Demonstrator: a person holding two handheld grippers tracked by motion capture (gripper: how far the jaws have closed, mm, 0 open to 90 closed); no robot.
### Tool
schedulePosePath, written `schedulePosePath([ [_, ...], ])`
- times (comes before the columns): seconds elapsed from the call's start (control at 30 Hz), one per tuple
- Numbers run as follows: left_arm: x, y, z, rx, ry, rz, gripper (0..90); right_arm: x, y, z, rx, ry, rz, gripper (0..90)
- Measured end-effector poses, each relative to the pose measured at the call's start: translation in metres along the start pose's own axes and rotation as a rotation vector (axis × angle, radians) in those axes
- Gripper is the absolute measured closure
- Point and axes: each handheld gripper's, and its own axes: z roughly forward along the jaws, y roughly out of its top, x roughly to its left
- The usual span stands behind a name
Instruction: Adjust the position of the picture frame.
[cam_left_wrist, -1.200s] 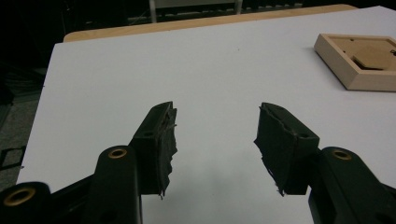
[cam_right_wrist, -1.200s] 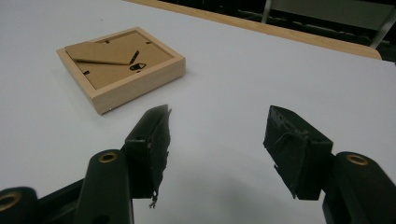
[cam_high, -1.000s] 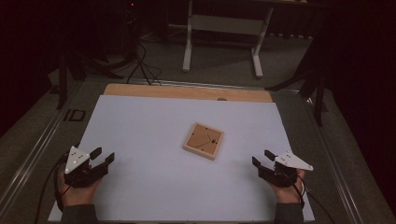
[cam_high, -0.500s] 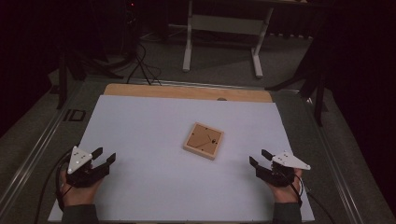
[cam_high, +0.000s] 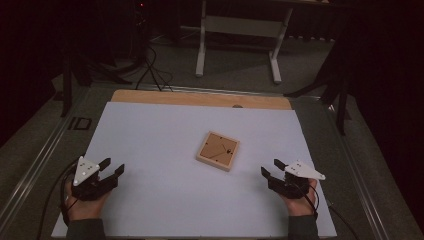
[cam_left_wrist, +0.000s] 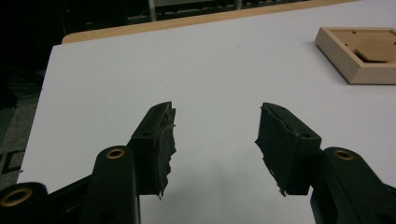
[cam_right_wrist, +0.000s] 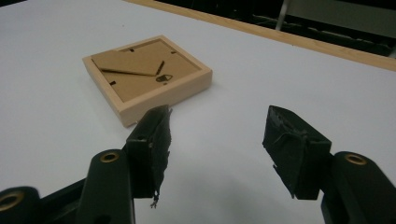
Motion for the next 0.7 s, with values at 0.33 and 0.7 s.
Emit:
schedulePosePath([
  [0.33,0.000,0.000,0.000,0.000,0.004,0.001,45.2,0.004,0.004,0.005,-0.001,0.012,-0.002,40.4],
  [0.7,-0.001,0.001,0.000,-0.002,0.008,0.005,44.8,0.015,0.015,0.016,0.008,0.037,-0.032,40.4],
])
